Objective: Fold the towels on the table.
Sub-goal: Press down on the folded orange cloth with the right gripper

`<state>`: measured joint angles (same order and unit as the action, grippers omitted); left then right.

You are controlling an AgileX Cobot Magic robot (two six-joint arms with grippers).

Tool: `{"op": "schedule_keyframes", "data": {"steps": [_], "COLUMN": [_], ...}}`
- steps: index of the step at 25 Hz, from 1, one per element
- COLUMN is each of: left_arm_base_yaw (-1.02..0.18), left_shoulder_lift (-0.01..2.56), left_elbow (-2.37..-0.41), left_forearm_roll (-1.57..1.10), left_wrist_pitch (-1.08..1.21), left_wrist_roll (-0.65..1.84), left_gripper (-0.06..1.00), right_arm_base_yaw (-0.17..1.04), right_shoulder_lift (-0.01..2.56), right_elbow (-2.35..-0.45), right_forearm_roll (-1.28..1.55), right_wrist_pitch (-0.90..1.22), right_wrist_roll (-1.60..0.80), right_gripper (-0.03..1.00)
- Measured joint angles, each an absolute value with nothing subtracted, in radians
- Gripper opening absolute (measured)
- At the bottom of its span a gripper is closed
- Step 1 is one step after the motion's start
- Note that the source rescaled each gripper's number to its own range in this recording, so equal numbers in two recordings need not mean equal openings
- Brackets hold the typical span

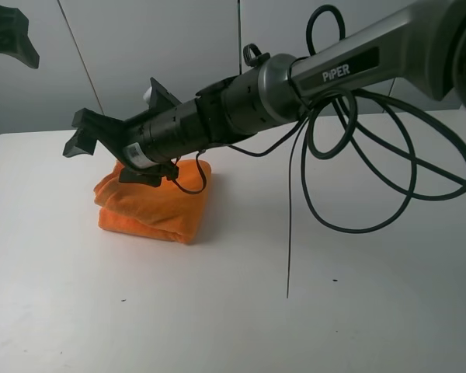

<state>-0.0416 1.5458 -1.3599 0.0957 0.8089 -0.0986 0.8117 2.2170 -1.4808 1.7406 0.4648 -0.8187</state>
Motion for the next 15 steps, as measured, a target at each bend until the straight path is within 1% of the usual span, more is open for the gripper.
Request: {"op": "schedule_keyframes", "data": {"steps": [5,10,15], "left_arm_base_yaw": [-0.042,-0.042,-0.042], "left_shoulder_lift": [1.546,1.546,1.546], "left_elbow": [-1.36,-1.36,-1.36], "left_forearm_roll": [0.094,0.094,0.094], "left_wrist_pitch": [0.811,0.811,0.811], "left_wrist_roll": [-0.099,-0.099,-0.099], "left_gripper": [1.0,1.0,1.0], "right_arm_base_yaw": [0.829,0.877,0.885], "right_shoulder_lift": [2.223,2.276,2.317], "right_elbow": [-1.481,-1.482,-1.482], "right_forearm_roll": [1.741,1.741,1.741], "right_wrist_pitch": [0.441,0.439,0.424], "right_wrist_roll": [-0.828,-0.828,-0.829], "right_gripper": [0.92,0.92,0.92]}}
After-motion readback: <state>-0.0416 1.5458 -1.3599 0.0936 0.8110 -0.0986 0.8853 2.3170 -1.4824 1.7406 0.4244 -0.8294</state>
